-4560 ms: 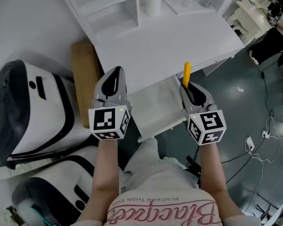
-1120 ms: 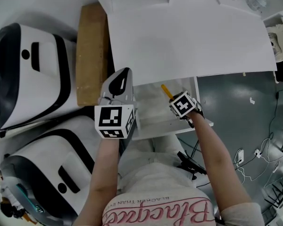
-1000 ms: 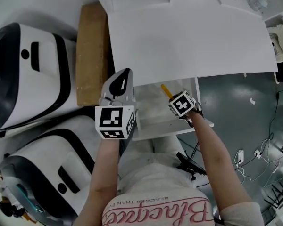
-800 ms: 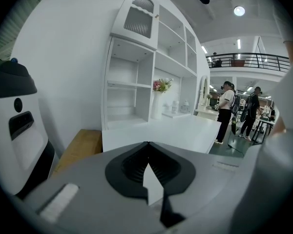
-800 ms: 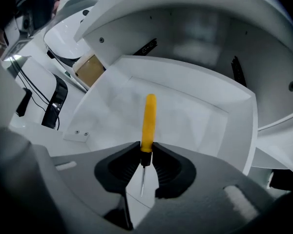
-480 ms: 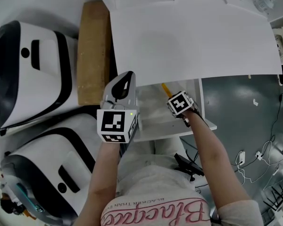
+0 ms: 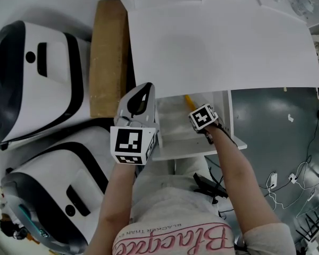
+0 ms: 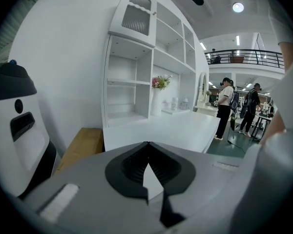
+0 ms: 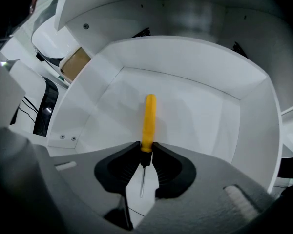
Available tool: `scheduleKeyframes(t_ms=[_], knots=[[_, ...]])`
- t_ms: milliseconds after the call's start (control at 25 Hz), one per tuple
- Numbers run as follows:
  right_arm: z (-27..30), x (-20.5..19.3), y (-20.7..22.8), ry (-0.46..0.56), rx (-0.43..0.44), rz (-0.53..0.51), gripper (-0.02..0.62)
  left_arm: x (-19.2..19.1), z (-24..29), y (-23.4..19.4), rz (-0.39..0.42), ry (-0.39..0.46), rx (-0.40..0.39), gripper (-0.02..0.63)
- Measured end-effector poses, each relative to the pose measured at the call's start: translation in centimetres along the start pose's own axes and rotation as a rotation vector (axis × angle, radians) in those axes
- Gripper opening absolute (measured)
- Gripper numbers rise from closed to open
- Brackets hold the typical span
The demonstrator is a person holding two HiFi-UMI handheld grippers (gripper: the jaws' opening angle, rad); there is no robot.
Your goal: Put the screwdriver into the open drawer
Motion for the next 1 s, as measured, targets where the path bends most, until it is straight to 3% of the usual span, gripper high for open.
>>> scheduleKeyframes(t_ms=[280, 400, 600, 1000], knots=[[0.6, 0.2, 0.0, 0.018, -0.018, 0.000, 0.081, -0.4, -0.2, 0.1, -0.002, -0.012, 0.002, 0.012], [0.2, -0.8, 0.1, -0.045, -0.059, 0.022, 0.083, -0.4, -0.3, 0.1, -0.005, -0.012, 0.003, 0.012], [0.5, -0.1, -0.4, 0.004, -0.014, -0.007, 0.100, -0.2, -0.5, 0.4, -0.006, -0.010, 0.001, 0.012], [-1.9, 0.2, -0.2, 0.026, -0.021, -0.022, 0.112, 0.9, -0.6, 1.1, -0.017, 0.012, -0.012, 0.012]])
Point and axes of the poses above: the fingertips, and each gripper's own axes: z forward along the fingers, y to its right, x out of its top, the point moved 6 cm from there along -z, backward along the fingers, and after that the axes turned 2 degrees about z, right-handed, at the moved point
